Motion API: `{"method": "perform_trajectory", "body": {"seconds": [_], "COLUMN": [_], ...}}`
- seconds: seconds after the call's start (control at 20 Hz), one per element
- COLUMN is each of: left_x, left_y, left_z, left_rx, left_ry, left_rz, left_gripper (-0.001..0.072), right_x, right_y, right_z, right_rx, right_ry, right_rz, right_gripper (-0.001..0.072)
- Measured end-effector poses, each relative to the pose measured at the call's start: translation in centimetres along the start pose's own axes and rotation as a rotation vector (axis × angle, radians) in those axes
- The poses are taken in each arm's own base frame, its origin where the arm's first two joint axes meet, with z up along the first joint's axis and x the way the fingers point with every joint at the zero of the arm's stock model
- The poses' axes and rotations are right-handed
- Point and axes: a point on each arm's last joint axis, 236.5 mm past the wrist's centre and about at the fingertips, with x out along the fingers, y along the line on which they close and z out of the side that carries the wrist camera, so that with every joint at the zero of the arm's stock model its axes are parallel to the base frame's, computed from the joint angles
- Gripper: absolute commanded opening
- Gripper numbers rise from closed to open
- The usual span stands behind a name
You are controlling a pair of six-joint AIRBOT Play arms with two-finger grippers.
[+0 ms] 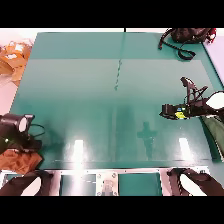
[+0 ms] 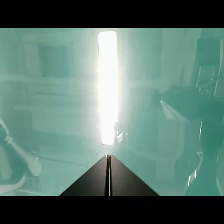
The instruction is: Fold the shirts.
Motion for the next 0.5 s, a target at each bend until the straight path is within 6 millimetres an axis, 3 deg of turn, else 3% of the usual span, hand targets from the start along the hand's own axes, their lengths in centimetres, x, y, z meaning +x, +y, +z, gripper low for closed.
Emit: {"method": "perform_trajectory", "body": {"seconds": [0.1,0.2,0.35,0.5], "left_x": [-2.8,-7.5,-17.0,-26.2], "left_y": [-0.6,-1.7,-4.4,-8.7], "left_z": [2.4,5.6,9.4,10.8], "left_rx": [0.007,0.011,0.049,0.164], "left_ry": [-0.081,-0.21,-0.447,-0.664], "left_rz": [-0.056,-0.157,-0.368,-0.576], "left_gripper": [0.0017,0.0017,0.0017,0.0018], "right_x": [0.0,0.0,0.0,0.0], "right_y": [0.0,0.0,0.0,0.0], "right_z": [0.0,0.0,0.0,0.0], "right_rx": [0.0,0.0,0.0,0.0], "right_ry": [0.0,0.0,0.0,0.0], "right_rz": [0.0,0.0,0.0,0.0], "right_gripper": [0.0017,0.0017,0.0017,0.0017]}}
